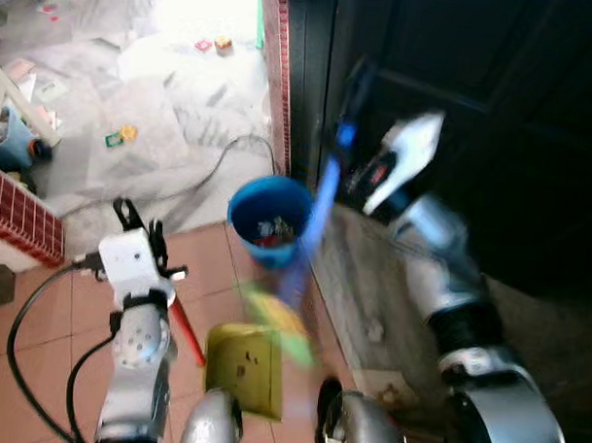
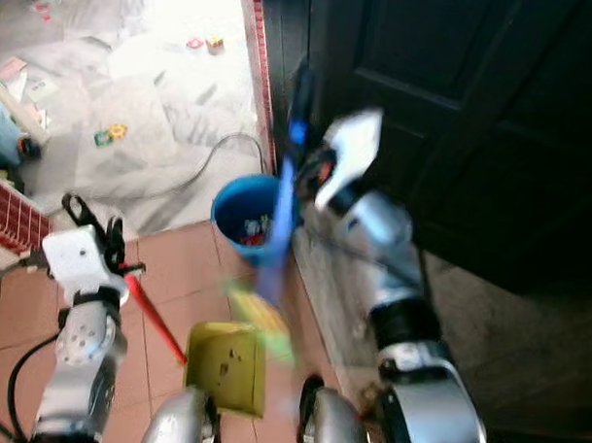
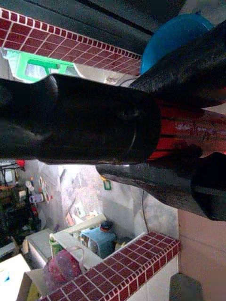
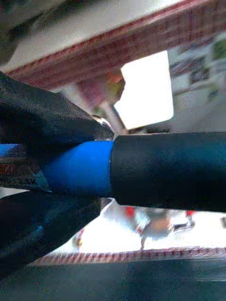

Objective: Sweep floor

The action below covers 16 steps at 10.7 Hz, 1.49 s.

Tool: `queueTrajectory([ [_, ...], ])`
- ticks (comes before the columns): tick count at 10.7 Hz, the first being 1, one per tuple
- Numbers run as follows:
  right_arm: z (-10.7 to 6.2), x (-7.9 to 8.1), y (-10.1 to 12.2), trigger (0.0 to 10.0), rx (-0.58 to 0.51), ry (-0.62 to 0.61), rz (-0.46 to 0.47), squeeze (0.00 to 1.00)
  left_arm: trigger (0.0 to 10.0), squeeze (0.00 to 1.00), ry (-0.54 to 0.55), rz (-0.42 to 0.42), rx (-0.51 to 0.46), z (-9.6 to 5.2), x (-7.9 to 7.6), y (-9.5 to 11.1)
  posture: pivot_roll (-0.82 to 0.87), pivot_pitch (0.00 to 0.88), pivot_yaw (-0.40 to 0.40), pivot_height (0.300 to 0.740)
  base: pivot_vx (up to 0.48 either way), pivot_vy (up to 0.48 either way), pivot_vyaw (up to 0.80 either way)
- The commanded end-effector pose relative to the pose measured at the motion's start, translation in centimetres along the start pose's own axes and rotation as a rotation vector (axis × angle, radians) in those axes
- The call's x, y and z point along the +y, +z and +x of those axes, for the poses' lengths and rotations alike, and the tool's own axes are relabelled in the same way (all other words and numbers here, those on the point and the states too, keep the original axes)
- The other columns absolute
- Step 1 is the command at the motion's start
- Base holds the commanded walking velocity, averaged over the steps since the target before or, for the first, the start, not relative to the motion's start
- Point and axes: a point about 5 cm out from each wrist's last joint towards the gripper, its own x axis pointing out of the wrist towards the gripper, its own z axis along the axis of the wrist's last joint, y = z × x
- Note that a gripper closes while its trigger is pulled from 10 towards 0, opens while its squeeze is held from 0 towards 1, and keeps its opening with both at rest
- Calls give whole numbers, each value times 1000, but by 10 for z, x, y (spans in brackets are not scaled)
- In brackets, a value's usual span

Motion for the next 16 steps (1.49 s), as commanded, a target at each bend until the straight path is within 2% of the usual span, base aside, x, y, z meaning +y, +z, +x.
queueTrajectory([
  [1,13,2,32,10000,-98,53,-24,0,10000,0,2,27,74,-5,1,-15,-11,275,37,740,0,0,0],
  [2,18,-3,54,10000,-140,57,-91,0,10000,0,1,19,72,-4,-1,-14,-20,270,34,740,0,0,0],
  [4,17,-12,81,10000,-134,88,-447,0,10000,0,1,8,71,-1,-6,-15,-38,258,28,740,0,0,0],
  [6,10,-28,83,10000,-68,19,-587,0,10000,0,3,0,70,1,-9,-16,-46,246,14,740,0,0,0],
  [7,6,-34,79,10000,-41,-12,-595,0,10000,0,9,-5,72,2,-8,-17,-47,242,12,740,0,0,0],
  [10,-11,-37,54,10000,53,24,-612,0,10000,0,13,-11,64,4,-10,-17,-51,226,9,740,0,0,0],
  [13,-32,-52,36,10000,171,-37,-642,0,10000,0,10,-20,58,8,-14,-17,-64,213,8,740,0,0,0],
  [14,-36,-55,25,10000,235,-72,-618,0,10000,0,7,-23,57,9,-15,-17,-64,207,10,740,0,0,0],
  [16,-35,-50,11,10000,272,-88,-573,0,10000,0,5,-23,55,14,-16,-17,-64,185,11,740,0,0,0],
])
